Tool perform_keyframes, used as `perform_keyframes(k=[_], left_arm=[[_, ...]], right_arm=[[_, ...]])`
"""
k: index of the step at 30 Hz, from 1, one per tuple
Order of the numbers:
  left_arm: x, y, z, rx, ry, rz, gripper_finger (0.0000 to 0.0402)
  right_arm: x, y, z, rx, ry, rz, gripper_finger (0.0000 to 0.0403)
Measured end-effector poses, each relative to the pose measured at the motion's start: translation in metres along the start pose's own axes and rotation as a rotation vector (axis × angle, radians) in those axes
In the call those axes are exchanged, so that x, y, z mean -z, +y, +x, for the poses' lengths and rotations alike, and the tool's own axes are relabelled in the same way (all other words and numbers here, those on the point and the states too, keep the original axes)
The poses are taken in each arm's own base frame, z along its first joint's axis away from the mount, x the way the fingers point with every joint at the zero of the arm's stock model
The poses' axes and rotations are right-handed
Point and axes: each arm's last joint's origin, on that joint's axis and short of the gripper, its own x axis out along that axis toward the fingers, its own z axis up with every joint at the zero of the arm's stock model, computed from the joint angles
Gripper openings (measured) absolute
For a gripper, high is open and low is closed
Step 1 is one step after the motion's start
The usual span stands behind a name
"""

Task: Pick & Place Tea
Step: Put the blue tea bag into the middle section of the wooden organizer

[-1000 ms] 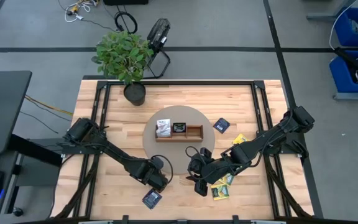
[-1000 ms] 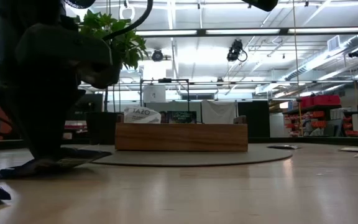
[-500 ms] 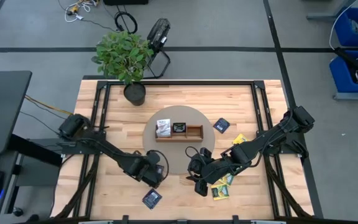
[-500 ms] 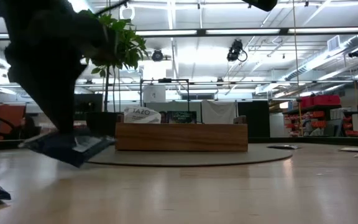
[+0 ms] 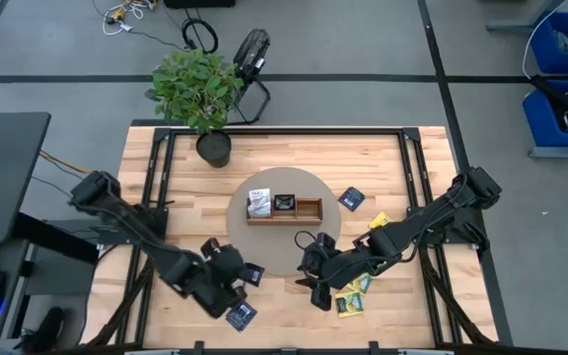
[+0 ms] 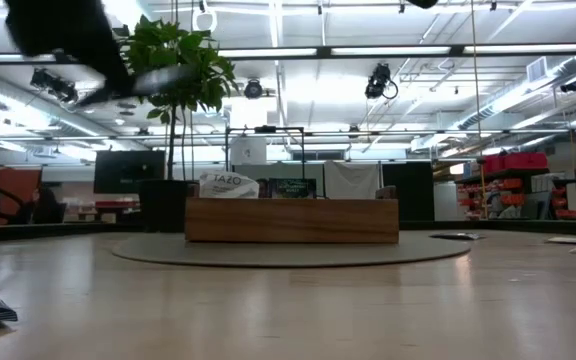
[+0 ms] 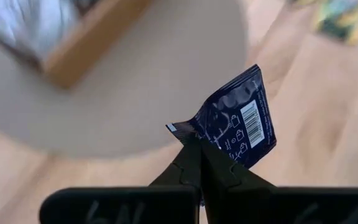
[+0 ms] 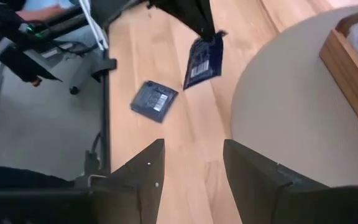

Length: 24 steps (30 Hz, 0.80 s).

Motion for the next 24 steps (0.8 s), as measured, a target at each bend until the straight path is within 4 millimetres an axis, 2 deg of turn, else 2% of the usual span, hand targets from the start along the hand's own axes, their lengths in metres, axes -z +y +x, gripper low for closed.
perform_keyframes(k=[8, 18, 24], left_arm=[[-0.02, -0.005, -0.058, 0.084, -0.415, 0.184, 0.0001], [-0.057, -0.017, -0.106, 0.186, -0.734, 0.318, 0.0001], [-0.074, -0.016, -0.145, 0.223, -0.934, 0.367, 0.0001]], right_arm=[[-0.024, -0.011, -0.018, -0.036, -0.098, -0.007, 0.0173], [-0.056, -0.024, -0.031, -0.211, -0.218, 0.017, 0.0173], [-0.07, -0.029, -0.043, -0.351, -0.247, 0.042, 0.0173]])
